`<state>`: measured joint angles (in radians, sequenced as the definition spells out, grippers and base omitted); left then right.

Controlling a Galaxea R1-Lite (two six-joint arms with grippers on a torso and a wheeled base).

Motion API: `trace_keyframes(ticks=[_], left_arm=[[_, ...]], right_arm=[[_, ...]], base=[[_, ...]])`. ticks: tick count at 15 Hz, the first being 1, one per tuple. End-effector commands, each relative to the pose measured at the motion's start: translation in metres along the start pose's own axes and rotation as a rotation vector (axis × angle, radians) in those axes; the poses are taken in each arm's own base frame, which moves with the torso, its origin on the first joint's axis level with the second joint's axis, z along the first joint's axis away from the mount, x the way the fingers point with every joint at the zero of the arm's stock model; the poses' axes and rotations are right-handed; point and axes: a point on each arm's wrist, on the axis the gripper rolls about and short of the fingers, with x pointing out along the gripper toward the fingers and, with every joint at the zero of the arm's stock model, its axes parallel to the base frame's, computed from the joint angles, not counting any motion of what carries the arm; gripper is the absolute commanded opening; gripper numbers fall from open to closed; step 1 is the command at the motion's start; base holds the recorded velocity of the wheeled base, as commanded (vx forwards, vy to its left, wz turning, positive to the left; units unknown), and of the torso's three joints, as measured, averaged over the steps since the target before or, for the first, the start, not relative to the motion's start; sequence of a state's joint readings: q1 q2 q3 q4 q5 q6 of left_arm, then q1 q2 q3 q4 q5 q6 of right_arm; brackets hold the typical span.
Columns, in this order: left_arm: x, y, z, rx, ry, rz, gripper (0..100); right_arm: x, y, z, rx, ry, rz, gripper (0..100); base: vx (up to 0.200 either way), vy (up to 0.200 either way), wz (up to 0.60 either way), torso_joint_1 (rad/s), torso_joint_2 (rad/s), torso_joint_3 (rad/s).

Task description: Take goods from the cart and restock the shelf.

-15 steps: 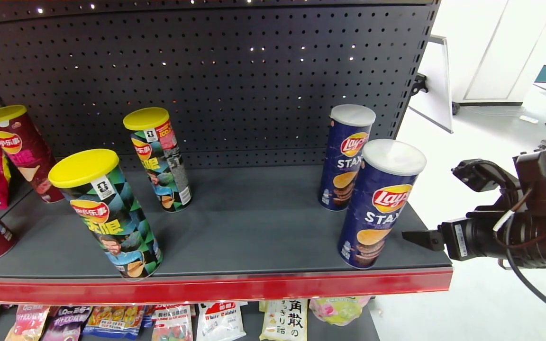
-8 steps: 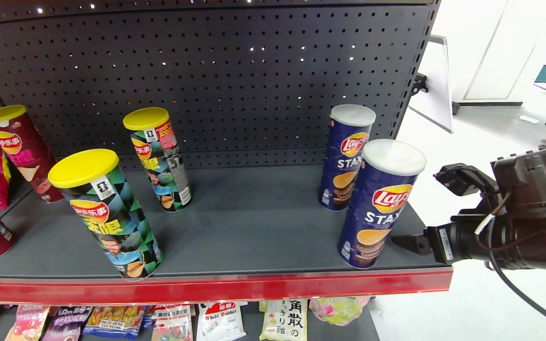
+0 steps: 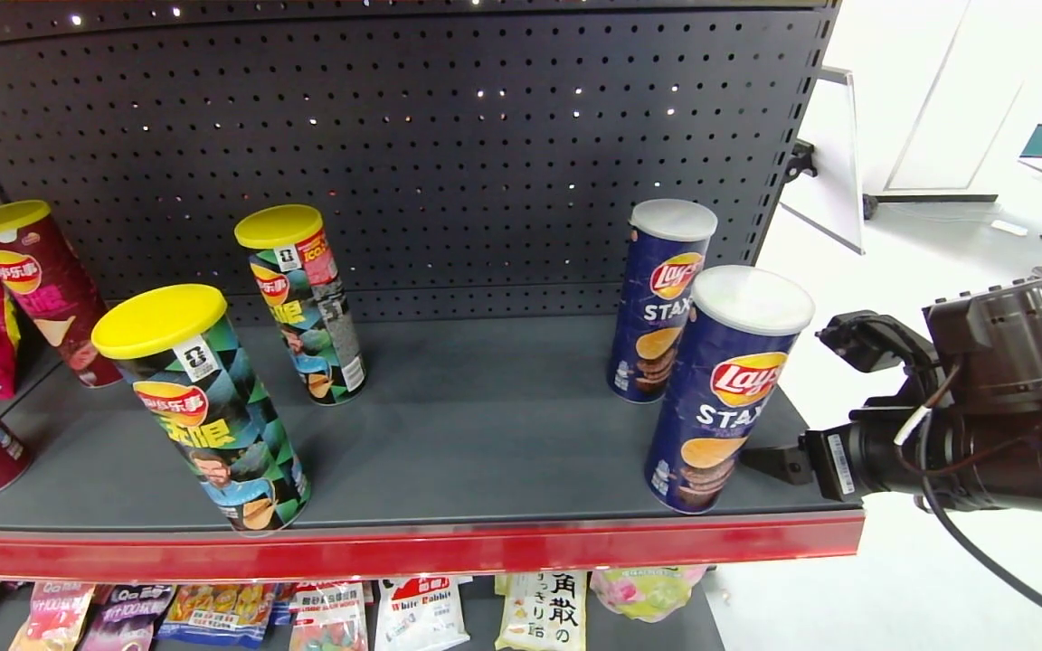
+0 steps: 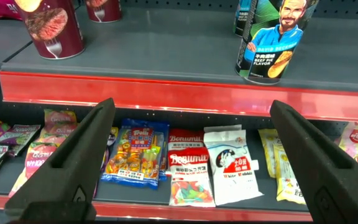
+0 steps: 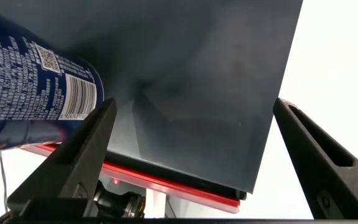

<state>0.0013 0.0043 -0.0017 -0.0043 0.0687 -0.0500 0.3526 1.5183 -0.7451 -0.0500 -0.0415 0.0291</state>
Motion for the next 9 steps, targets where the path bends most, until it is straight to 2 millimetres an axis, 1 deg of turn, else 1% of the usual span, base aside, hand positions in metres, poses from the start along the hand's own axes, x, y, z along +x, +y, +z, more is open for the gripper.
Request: trace_keyframes(ticks=[1, 6, 9], left_arm=[[0.0002, 0.0000, 0.0000, -0.001, 0.002, 0.001, 100], [0.0000, 0.0000, 0.0000, -0.001, 0.000, 0.001, 100], [0.0002, 0.0000, 0.0000, -0.001, 0.002, 0.001, 100]], right_arm=[[-0.0006, 0.0000, -0.0006, 0.000, 0.001, 0.000, 100], [-0.0021, 0.0003, 0.0007, -0.032, -0.008, 0.000, 100], [-0.0015, 0.0031, -0.0040, -0.039, 0.007, 0.009, 100]], base=[[0.000, 0.000, 0.00, 0.000, 0.00, 0.000], [0.000, 0.000, 0.00, 0.000, 0.00, 0.000], [0.000, 0.000, 0.00, 0.000, 0.00, 0.000]])
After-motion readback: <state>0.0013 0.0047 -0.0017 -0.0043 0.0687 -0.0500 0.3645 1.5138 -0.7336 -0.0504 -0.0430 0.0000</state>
